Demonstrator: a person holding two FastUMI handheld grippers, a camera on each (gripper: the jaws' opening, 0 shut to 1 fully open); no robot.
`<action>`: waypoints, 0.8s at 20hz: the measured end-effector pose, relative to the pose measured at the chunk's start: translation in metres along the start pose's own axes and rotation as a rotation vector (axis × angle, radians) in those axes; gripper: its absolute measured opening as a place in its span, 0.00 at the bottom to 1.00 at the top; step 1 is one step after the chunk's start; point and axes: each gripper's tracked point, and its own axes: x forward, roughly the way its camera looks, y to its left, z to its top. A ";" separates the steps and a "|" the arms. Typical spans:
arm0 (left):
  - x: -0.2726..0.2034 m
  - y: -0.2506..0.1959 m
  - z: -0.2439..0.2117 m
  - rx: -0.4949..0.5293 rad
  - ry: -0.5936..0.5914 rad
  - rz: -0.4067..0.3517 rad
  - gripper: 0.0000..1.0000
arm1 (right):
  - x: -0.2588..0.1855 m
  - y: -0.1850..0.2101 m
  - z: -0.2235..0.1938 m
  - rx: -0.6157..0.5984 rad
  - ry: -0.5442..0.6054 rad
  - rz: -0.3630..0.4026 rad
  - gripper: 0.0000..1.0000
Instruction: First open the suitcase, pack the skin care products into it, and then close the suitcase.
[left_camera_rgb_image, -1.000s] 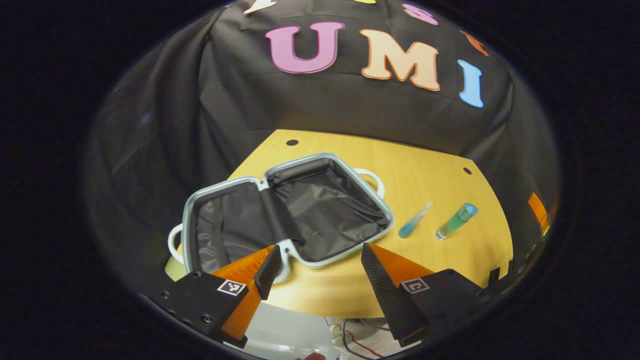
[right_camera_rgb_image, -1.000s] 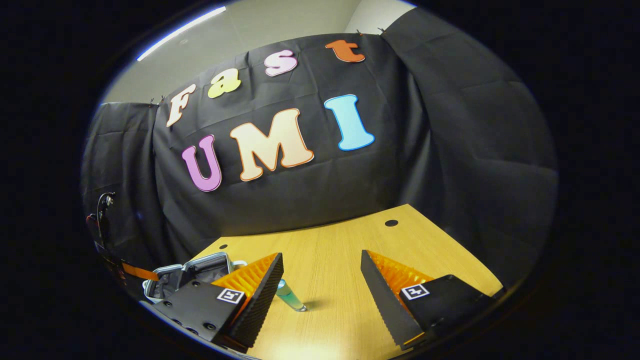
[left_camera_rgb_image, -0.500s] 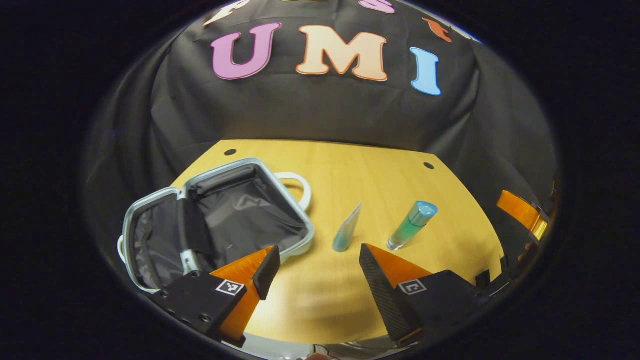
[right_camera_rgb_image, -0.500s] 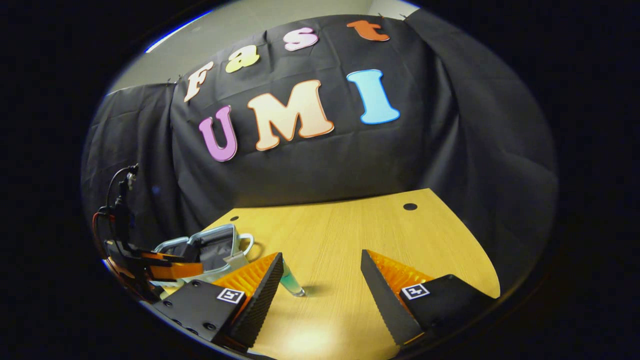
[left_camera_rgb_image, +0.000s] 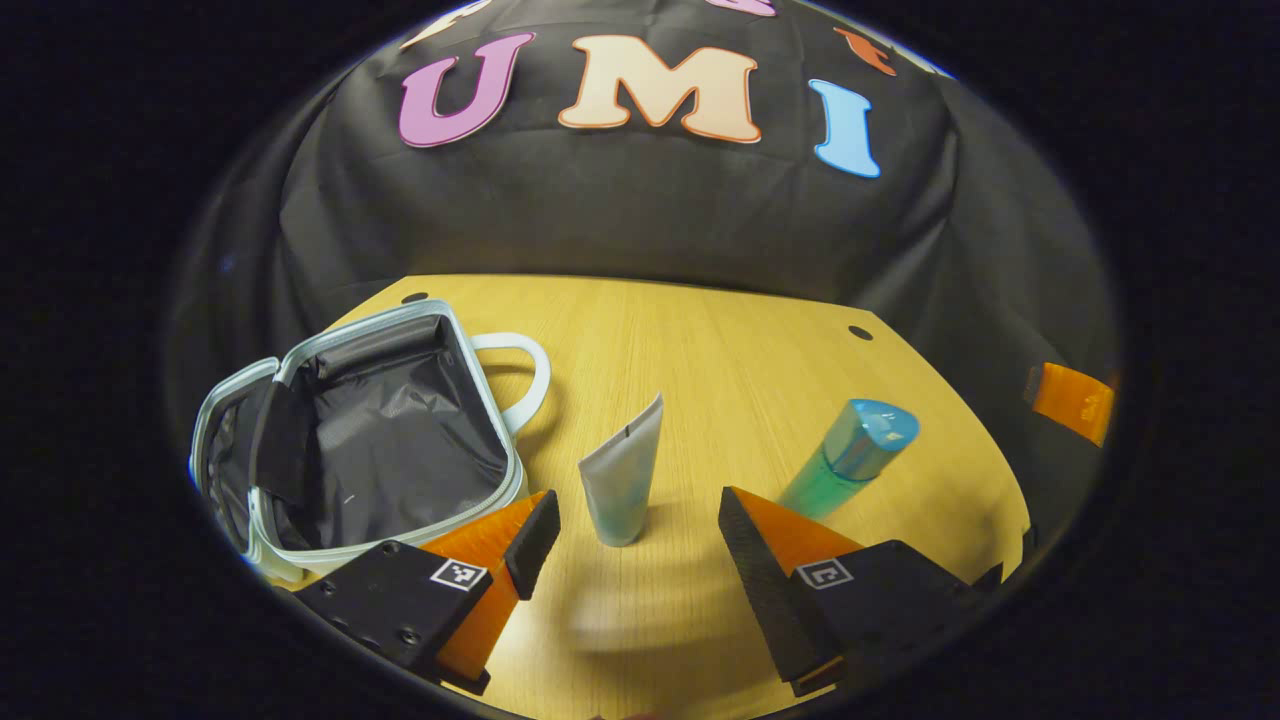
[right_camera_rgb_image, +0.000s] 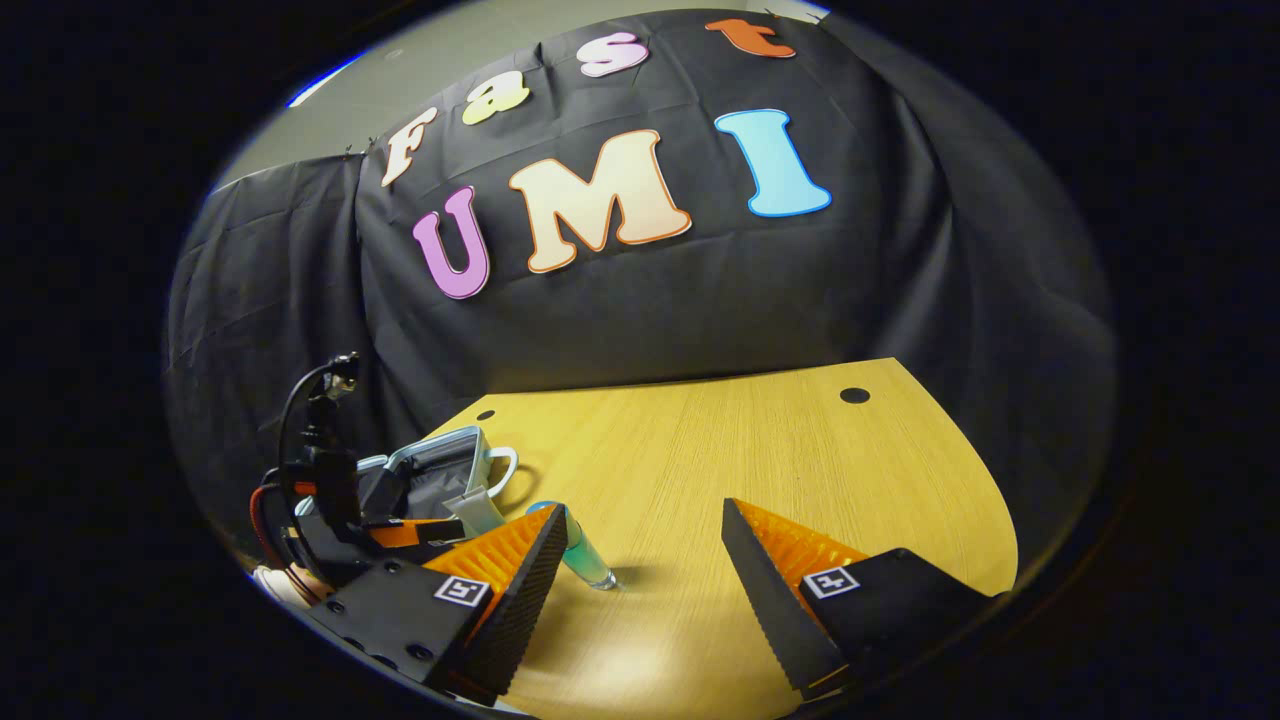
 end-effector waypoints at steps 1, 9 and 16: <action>0.004 0.001 -0.002 -0.006 -0.003 0.010 0.96 | 0.001 0.000 -0.001 -0.004 0.006 0.003 0.98; 0.030 0.010 -0.012 0.005 0.010 0.058 0.46 | 0.007 0.007 -0.024 -0.049 0.067 0.049 0.97; 0.024 -0.004 0.005 0.041 0.020 0.016 0.34 | 0.022 0.024 -0.032 -0.078 0.083 0.094 0.98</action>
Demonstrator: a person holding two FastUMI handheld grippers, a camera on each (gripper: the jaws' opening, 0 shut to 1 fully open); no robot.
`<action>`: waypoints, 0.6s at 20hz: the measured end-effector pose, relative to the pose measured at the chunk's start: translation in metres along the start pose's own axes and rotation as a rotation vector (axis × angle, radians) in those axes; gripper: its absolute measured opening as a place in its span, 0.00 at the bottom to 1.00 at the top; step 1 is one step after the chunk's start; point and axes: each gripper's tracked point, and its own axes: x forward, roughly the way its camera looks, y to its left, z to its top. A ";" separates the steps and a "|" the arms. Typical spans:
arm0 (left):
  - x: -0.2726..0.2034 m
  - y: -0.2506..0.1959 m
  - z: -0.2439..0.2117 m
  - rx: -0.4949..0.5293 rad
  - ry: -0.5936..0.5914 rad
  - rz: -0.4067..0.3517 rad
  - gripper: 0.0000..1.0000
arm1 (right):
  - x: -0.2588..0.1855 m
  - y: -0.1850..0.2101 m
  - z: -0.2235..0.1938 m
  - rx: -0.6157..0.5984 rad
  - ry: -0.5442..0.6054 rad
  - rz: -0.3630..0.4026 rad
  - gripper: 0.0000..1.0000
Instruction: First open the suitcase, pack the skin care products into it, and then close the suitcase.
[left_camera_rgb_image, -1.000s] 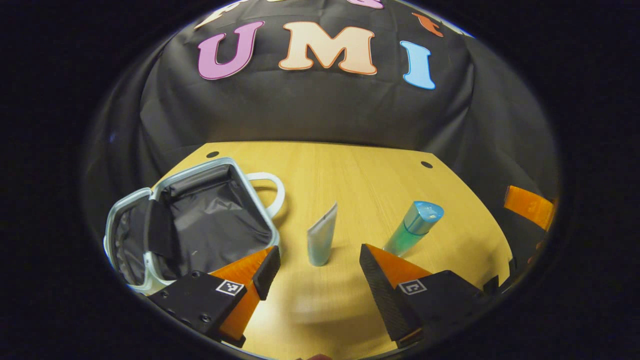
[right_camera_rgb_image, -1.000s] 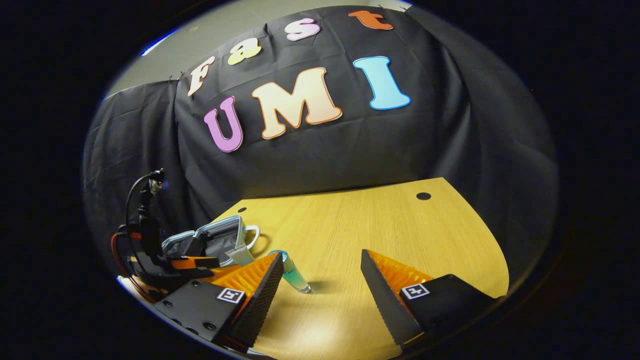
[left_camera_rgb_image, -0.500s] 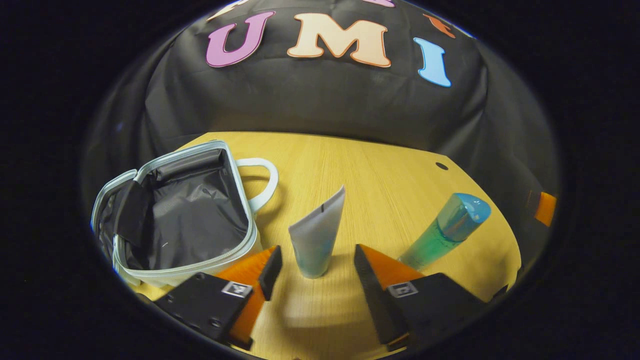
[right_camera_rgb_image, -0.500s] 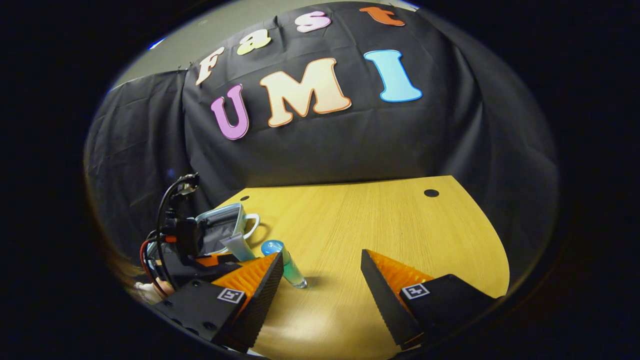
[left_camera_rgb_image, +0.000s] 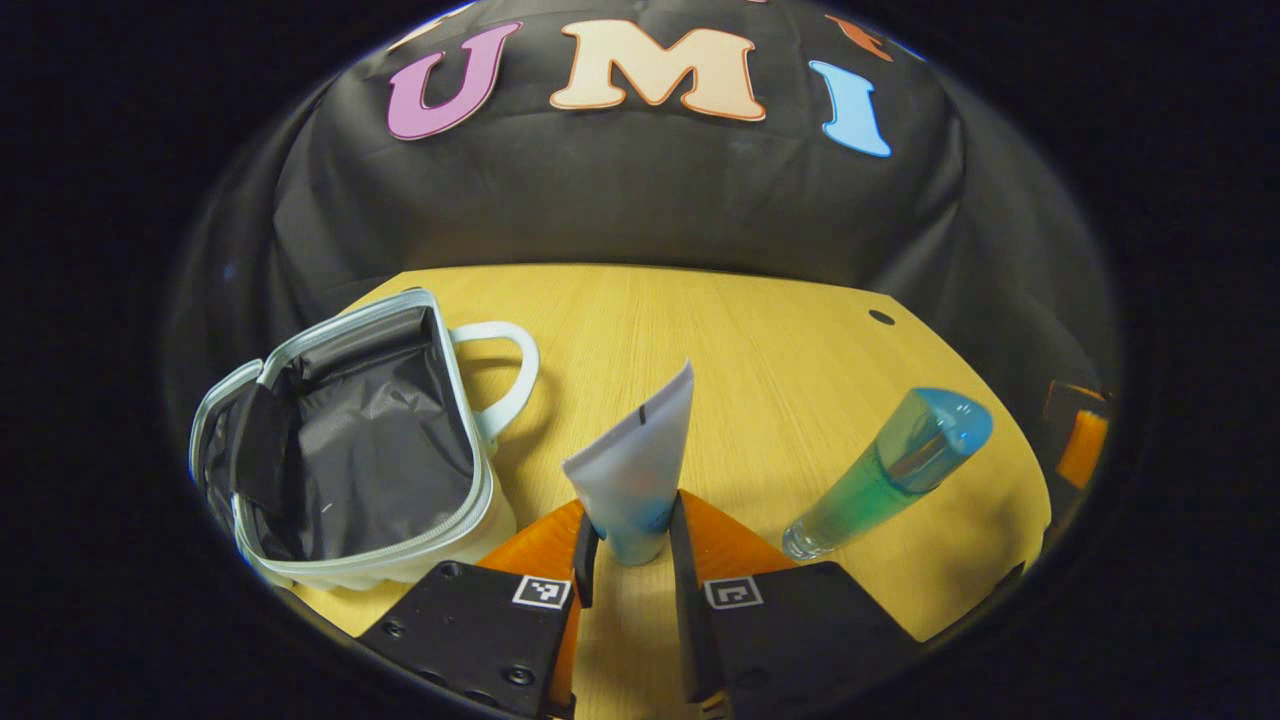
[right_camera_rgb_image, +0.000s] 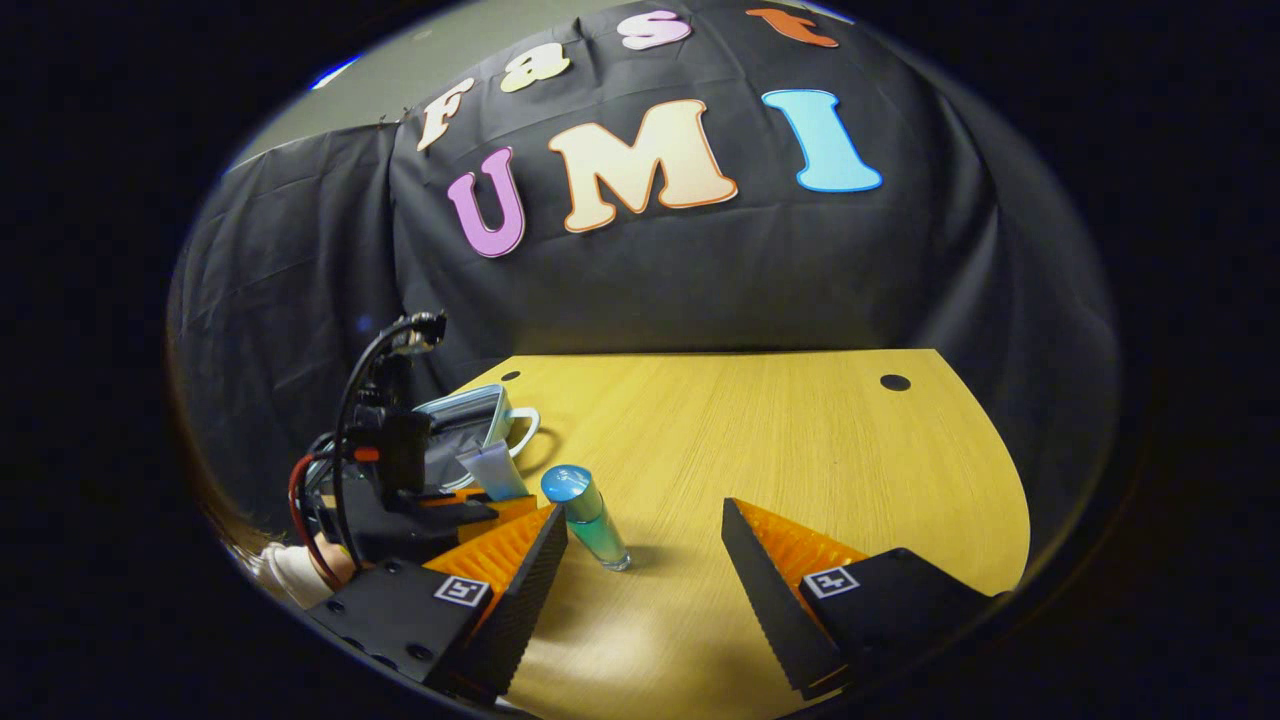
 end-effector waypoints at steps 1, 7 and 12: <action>-0.005 -0.001 0.008 -0.004 -0.004 -0.010 0.34 | 0.004 0.003 -0.002 -0.002 0.006 0.008 0.98; -0.050 0.023 0.075 -0.041 -0.039 -0.036 0.34 | 0.035 0.028 -0.022 -0.027 0.051 0.085 0.98; -0.089 0.080 0.106 -0.074 -0.026 0.060 0.34 | 0.071 0.041 -0.052 -0.080 0.089 0.140 0.98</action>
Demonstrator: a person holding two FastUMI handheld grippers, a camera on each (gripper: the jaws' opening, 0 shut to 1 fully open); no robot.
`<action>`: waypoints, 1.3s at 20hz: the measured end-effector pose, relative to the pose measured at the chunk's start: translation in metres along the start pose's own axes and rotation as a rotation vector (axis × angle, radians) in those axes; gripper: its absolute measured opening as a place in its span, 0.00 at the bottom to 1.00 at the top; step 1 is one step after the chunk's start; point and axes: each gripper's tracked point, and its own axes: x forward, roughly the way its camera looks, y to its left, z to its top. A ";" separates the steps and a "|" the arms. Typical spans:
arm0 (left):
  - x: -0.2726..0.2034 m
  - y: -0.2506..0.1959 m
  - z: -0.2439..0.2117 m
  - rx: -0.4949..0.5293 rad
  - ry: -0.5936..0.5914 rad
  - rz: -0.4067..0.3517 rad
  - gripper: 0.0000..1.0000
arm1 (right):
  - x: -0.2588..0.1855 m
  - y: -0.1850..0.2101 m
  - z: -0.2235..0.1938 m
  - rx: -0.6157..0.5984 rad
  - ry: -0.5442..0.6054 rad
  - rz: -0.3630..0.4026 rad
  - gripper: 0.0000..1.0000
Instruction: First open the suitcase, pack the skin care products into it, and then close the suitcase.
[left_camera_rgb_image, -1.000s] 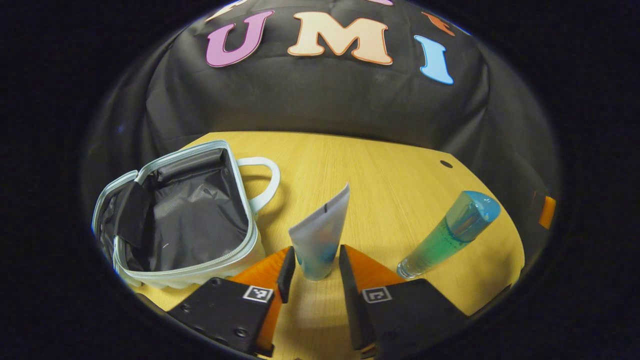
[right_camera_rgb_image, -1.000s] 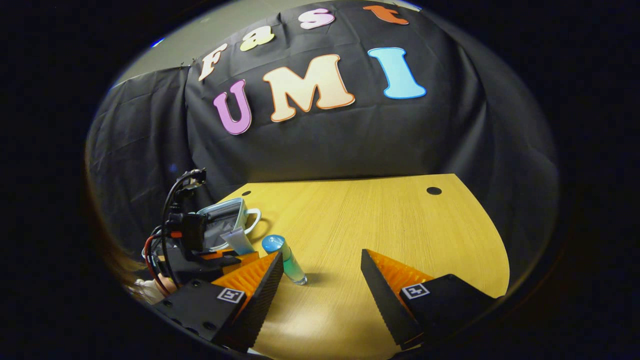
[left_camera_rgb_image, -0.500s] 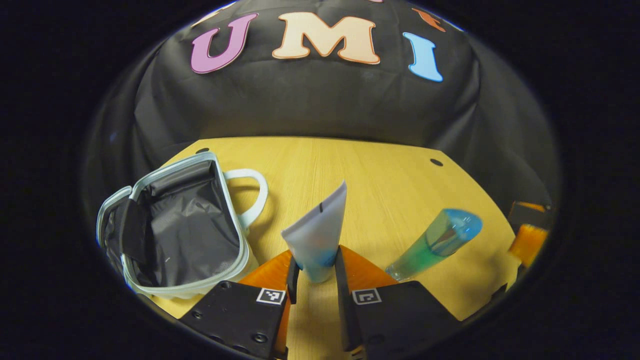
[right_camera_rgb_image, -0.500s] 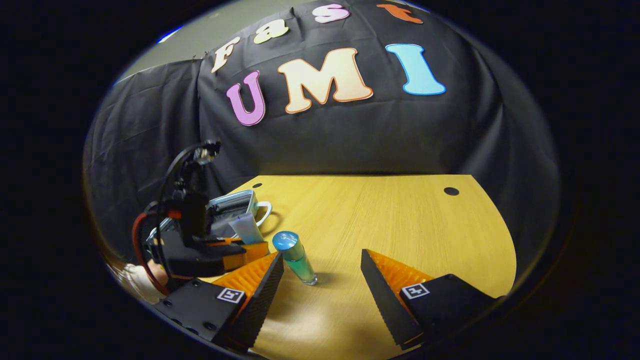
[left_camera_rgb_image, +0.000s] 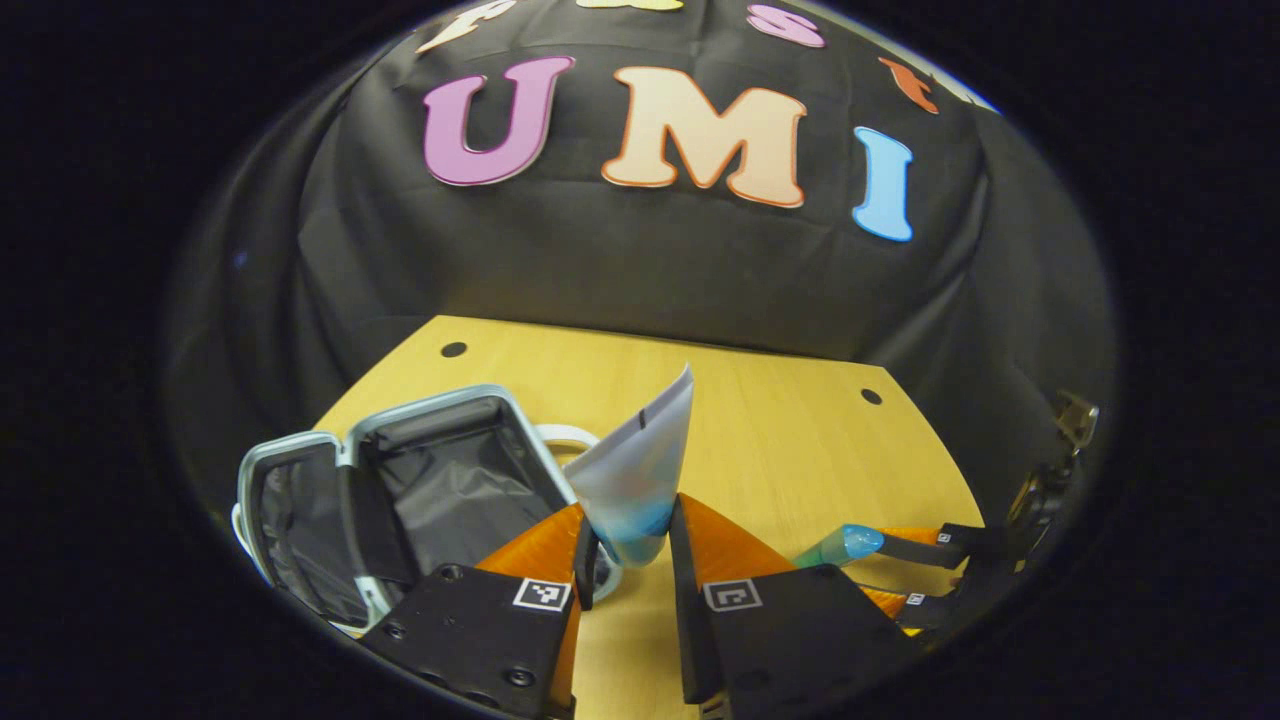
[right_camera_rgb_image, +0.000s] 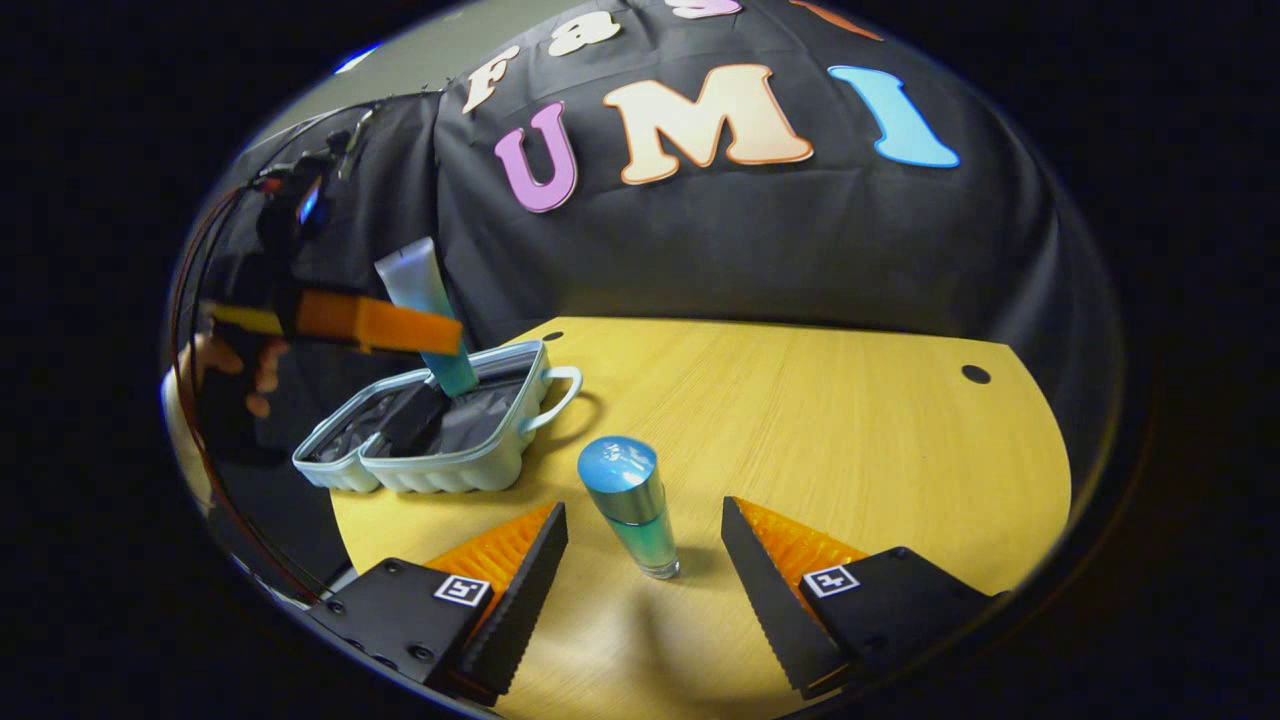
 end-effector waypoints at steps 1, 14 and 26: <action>-0.006 0.016 0.004 0.010 0.002 0.040 0.34 | 0.012 0.000 -0.006 -0.013 0.011 0.002 0.95; 0.016 0.113 -0.053 -0.227 0.209 0.148 0.34 | 0.056 -0.009 -0.038 -0.021 0.071 0.028 0.45; 0.048 0.134 -0.143 -0.373 0.585 0.129 0.34 | 0.039 -0.021 -0.034 0.058 0.128 -0.010 0.38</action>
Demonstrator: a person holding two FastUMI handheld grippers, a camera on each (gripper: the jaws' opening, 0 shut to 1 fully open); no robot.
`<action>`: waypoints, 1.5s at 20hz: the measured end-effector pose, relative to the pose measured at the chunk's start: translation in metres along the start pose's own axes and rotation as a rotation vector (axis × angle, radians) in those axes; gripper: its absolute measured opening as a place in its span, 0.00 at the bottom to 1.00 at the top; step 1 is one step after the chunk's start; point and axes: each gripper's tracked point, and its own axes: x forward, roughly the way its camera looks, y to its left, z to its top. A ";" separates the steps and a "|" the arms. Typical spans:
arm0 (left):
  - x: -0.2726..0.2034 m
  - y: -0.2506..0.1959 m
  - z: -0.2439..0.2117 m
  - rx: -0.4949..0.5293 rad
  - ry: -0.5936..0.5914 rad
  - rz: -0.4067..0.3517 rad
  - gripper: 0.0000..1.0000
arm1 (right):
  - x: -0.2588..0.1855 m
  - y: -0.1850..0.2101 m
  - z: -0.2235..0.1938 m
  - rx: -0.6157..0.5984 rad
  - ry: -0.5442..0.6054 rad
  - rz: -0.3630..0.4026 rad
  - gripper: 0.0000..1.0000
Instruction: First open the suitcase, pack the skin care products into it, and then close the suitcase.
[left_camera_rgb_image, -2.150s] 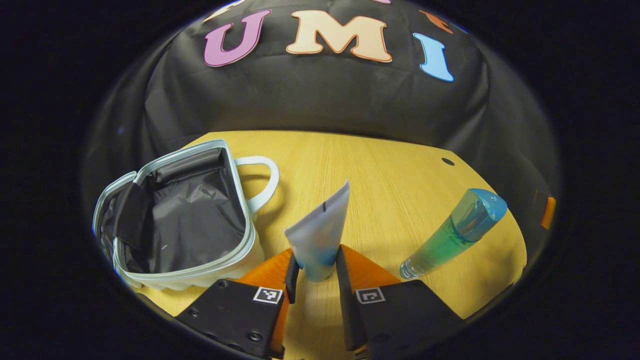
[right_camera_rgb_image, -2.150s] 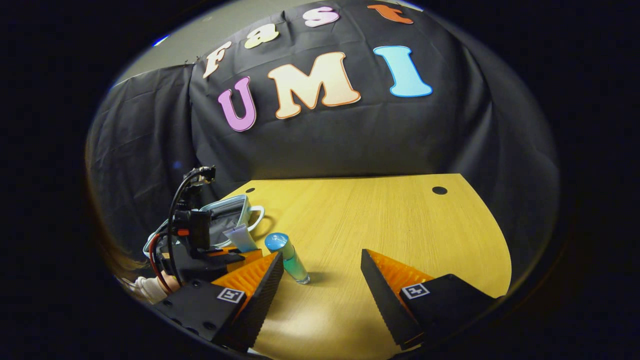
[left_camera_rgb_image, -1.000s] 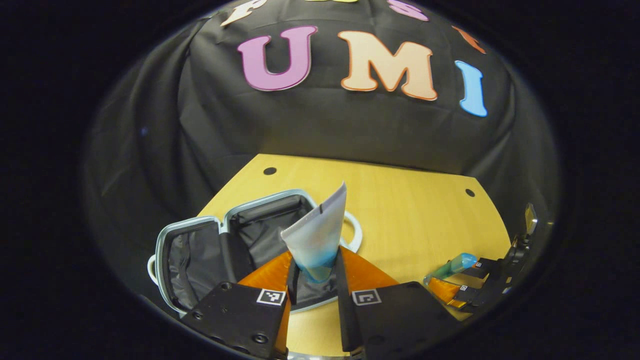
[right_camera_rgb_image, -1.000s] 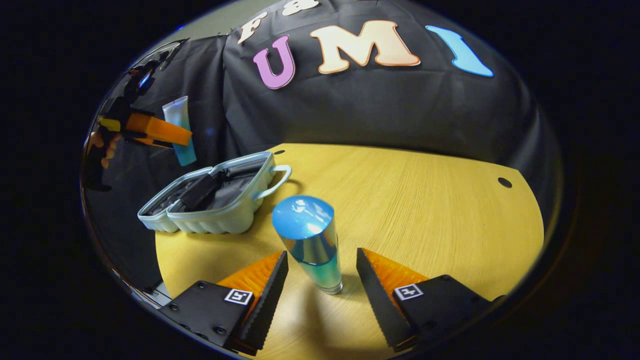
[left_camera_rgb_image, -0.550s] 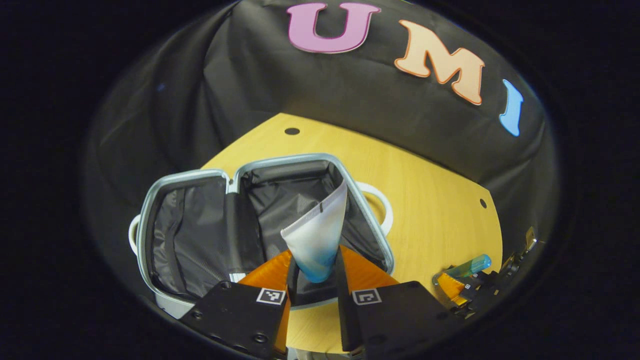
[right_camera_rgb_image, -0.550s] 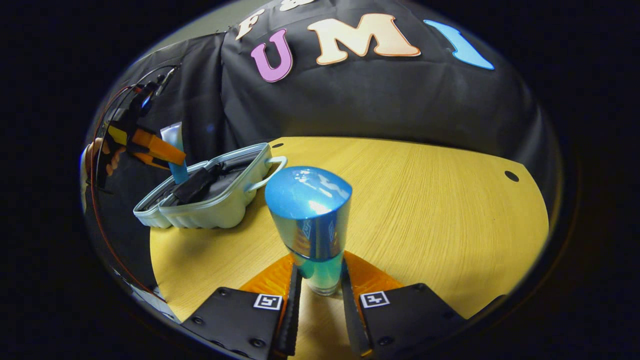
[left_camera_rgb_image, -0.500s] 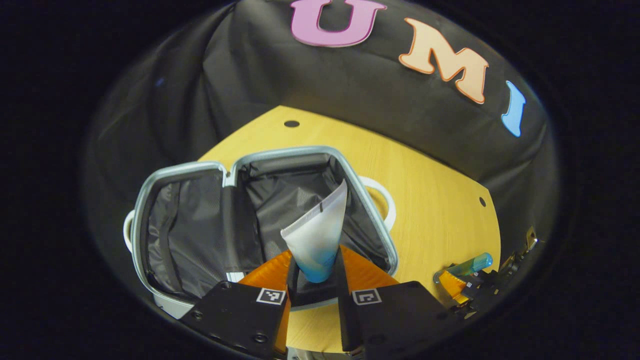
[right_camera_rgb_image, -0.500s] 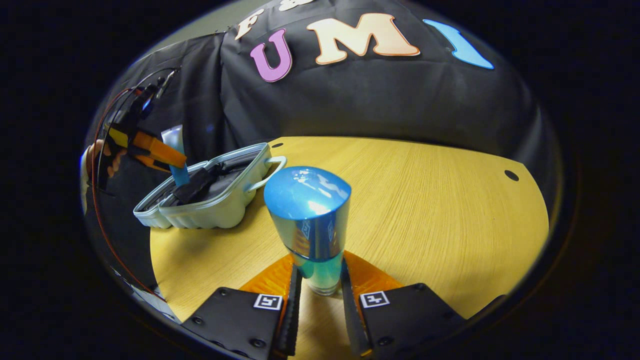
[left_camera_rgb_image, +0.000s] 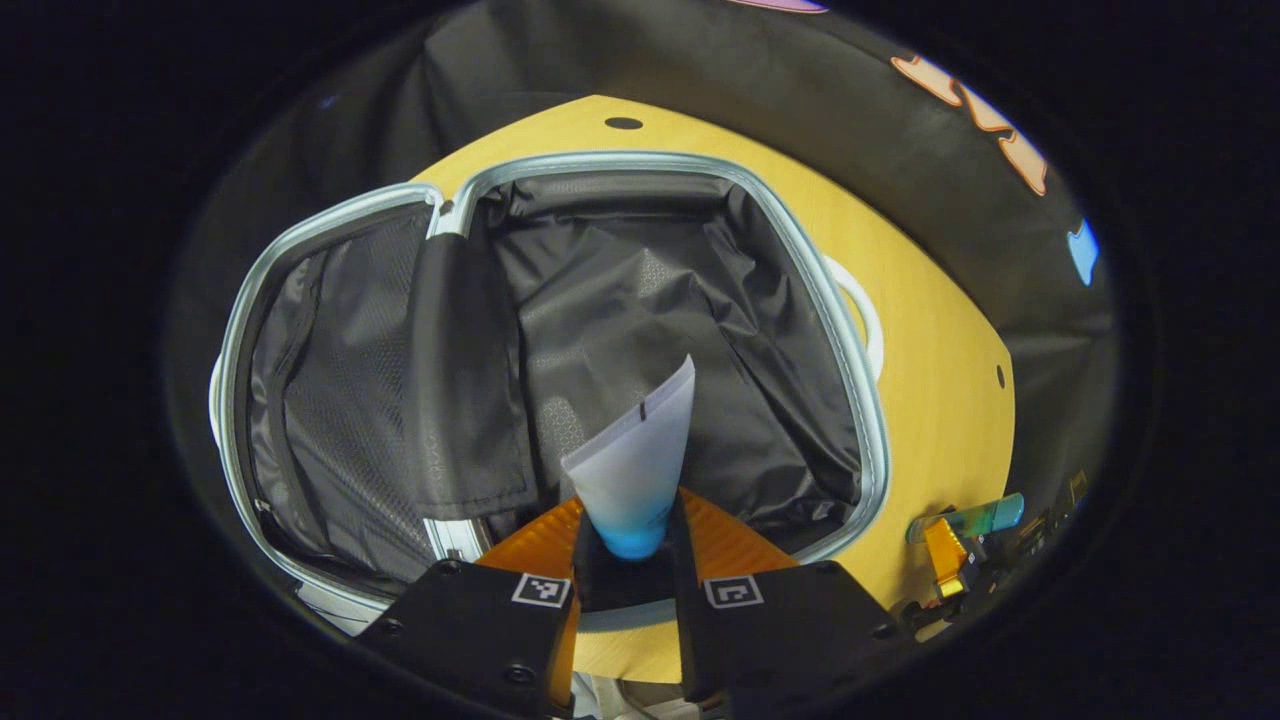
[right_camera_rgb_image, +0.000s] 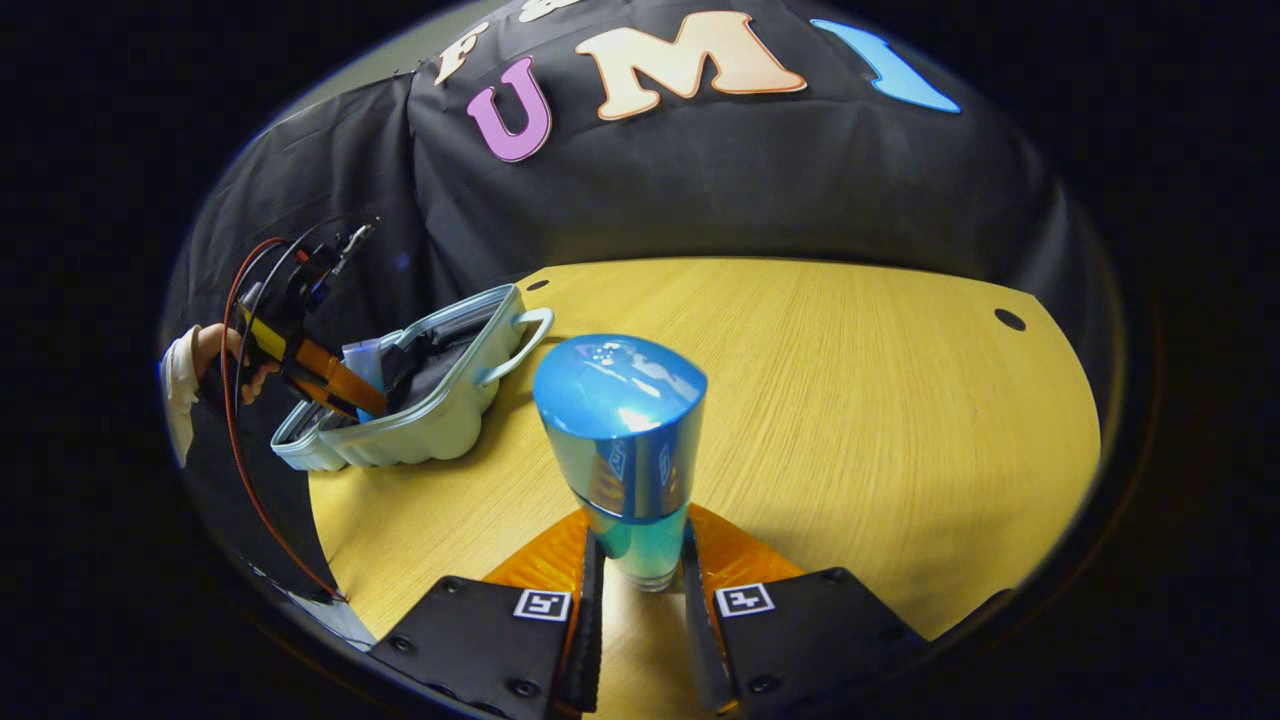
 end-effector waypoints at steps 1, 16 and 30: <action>0.001 0.001 0.001 0.002 0.001 0.000 0.35 | -0.005 0.001 0.005 0.008 -0.005 -0.002 0.36; -0.079 0.042 0.019 0.033 -0.091 -0.096 0.96 | -0.003 0.177 0.107 -0.085 -0.065 0.126 0.38; -0.170 0.224 -0.002 -0.178 -0.204 -0.024 0.96 | 0.134 0.295 0.048 -0.224 0.212 0.133 0.38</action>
